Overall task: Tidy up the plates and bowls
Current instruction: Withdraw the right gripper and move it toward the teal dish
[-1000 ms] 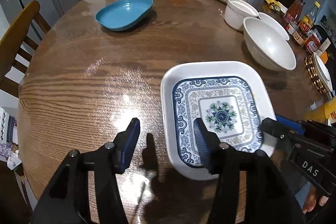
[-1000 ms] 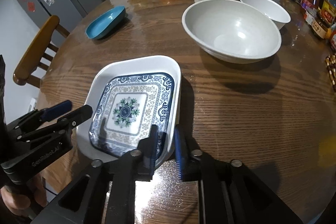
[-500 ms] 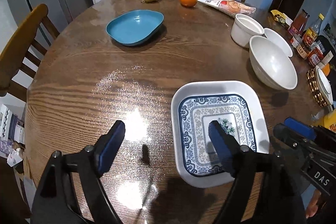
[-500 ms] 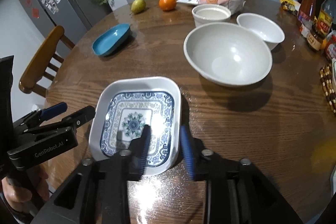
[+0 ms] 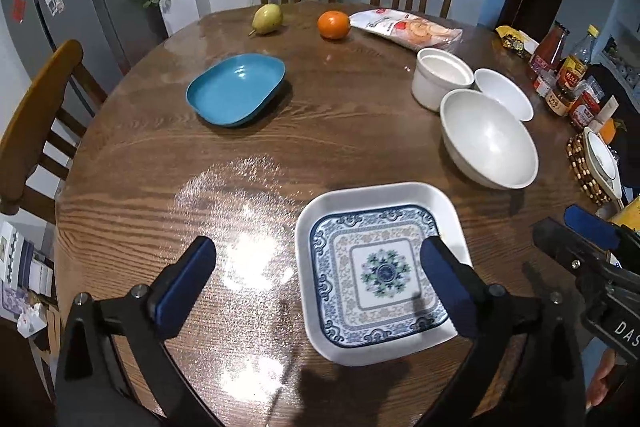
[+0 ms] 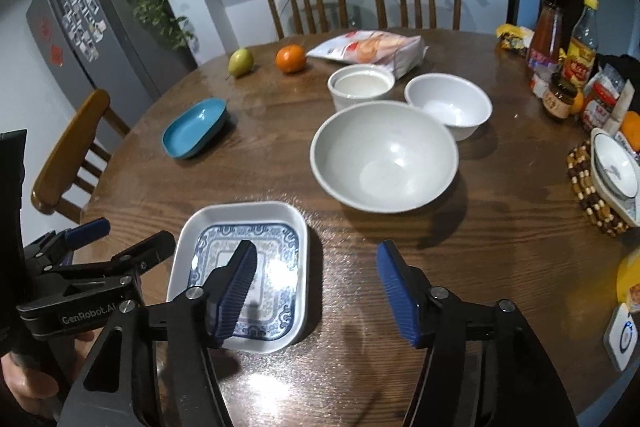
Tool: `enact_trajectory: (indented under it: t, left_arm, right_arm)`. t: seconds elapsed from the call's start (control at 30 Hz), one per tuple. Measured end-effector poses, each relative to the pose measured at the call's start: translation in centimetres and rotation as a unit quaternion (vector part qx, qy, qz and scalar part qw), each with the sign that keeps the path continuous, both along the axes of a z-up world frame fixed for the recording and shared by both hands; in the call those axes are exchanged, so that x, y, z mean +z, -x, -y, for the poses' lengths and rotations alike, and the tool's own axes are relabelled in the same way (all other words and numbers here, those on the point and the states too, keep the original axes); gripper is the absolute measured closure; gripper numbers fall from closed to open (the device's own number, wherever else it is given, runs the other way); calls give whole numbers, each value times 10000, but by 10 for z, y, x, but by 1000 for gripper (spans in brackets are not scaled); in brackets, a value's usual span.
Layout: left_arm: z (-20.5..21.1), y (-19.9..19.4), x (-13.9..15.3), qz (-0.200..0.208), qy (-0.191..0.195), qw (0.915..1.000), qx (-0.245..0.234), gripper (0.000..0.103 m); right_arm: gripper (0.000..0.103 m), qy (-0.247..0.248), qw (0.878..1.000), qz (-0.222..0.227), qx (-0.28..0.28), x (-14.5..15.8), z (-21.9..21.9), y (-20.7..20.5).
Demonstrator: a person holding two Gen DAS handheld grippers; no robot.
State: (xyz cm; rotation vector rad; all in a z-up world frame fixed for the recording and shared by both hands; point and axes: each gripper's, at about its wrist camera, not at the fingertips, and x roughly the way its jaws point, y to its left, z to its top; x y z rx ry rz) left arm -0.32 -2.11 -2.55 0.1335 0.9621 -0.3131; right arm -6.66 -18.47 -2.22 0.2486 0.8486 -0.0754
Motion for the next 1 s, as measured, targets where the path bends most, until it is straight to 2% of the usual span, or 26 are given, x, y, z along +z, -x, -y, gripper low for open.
enact_trajectory:
  t: [0.13,0.77,1.0]
  left_arm:
    - [4,-1,8,66,-28,10000,-39,1]
    - [14,-11,59,685,-72,9973,-263,1]
    - [17,-23,70,857,-109,9957,-334,1]
  right_arm:
    - [35,25,9999,108,-98,9,5,4]
    - [34,124,9980,544,-290,45,15,4]
    - [34,129,9973,647,-309,55,13,-2]
